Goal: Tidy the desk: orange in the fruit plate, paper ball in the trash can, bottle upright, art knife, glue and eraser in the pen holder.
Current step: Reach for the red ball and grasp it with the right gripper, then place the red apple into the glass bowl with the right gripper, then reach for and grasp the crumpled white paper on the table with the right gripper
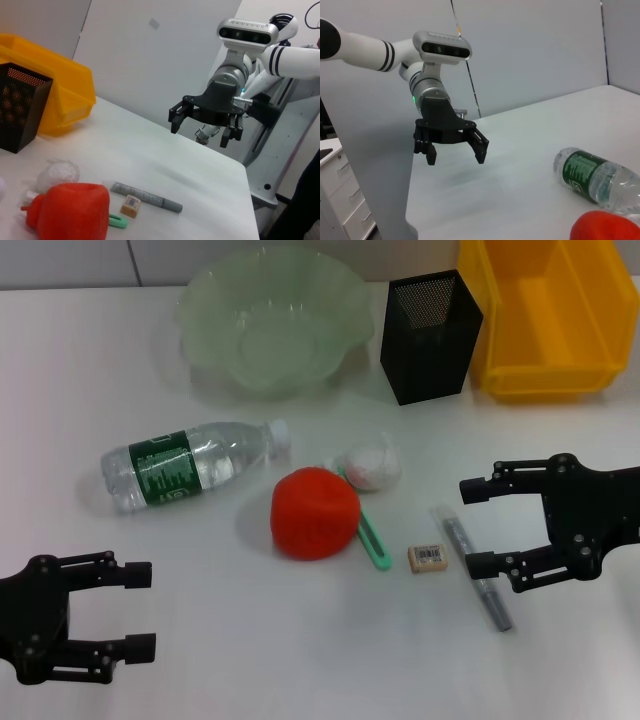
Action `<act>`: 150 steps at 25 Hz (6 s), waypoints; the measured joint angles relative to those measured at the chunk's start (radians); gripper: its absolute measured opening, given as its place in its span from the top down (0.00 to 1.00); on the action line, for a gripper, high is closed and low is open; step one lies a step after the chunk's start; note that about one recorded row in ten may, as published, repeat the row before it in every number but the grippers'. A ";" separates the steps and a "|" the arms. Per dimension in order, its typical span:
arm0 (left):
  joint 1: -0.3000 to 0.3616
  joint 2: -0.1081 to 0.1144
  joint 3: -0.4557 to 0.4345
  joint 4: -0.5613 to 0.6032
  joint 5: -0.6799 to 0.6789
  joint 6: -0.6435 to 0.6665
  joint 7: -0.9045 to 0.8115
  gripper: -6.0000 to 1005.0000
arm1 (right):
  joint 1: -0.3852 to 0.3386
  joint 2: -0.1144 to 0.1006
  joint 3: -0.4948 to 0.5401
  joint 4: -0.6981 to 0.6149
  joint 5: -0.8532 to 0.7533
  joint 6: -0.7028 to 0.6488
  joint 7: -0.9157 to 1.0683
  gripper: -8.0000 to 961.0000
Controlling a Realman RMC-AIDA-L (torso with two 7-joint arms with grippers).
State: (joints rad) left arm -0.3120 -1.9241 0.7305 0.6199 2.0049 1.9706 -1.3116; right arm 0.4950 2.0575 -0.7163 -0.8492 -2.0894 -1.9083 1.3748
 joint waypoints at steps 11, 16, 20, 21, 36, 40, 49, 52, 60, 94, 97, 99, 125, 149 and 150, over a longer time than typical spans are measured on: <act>-0.006 0.000 0.001 0.001 0.000 -0.016 -0.002 0.16 | 0.000 0.002 0.000 -0.002 -0.001 0.000 0.001 0.16; -0.005 0.000 -0.001 0.002 0.000 -0.020 -0.006 0.16 | 0.001 0.002 0.000 -0.003 -0.002 0.002 0.001 0.18; -0.006 0.000 -0.013 0.020 -0.003 -0.029 -0.012 0.16 | 0.000 0.001 0.003 -0.005 -0.002 0.010 0.010 0.18; -0.006 0.000 -0.013 0.020 -0.003 -0.029 -0.012 0.16 | -0.001 0.001 0.006 -0.008 -0.002 0.011 0.015 0.19; -0.019 -0.048 -0.063 0.120 -0.002 -0.090 0.013 0.16 | 0.106 0.022 -0.258 -0.295 -0.061 0.124 0.413 0.22; -0.006 -0.046 -0.065 0.120 -0.001 -0.089 0.013 0.16 | 0.215 0.020 -0.377 -0.316 -0.149 0.153 0.568 0.23; 0.016 -0.043 -0.068 0.120 0.010 -0.091 0.008 0.16 | 0.376 0.025 -0.637 -0.299 -0.246 0.243 0.838 0.25; 0.017 -0.046 -0.068 0.120 0.011 -0.092 0.007 0.16 | 0.393 0.028 -0.733 -0.292 -0.269 0.314 0.903 0.26; 0.018 -0.052 -0.069 0.119 0.023 -0.095 0.006 0.16 | 0.399 0.033 -0.956 -0.244 -0.266 0.514 0.987 0.27; 0.018 -0.056 -0.065 0.107 0.023 -0.129 0.005 0.16 | 0.353 0.029 -0.906 -0.333 -0.266 0.552 1.036 0.82; 0.019 -0.056 -0.065 0.104 0.023 -0.129 0.005 0.16 | 0.345 0.027 -0.810 -0.391 -0.265 0.514 1.026 0.84; 0.019 -0.056 -0.068 0.095 0.023 -0.131 0.005 0.16 | 0.348 0.026 -0.746 -0.410 -0.265 0.501 1.014 0.85; 0.021 -0.071 -0.064 0.085 0.023 -0.137 0.001 0.16 | 0.373 0.031 -0.928 -0.071 -0.198 1.420 0.783 0.89; 0.014 -0.074 -0.052 0.081 0.030 -0.138 0.010 0.16 | 0.438 0.026 -0.779 -0.393 -0.543 0.414 1.197 0.18; 0.010 -0.075 -0.052 0.081 0.037 -0.138 0.010 0.16 | 0.450 0.026 -0.779 -0.372 -0.543 0.386 1.203 0.18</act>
State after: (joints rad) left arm -0.3019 -1.9995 0.6783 0.7010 2.0419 1.8323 -1.3016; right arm 0.9455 2.0832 -1.4956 -1.2211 -2.6324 -1.5227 2.5776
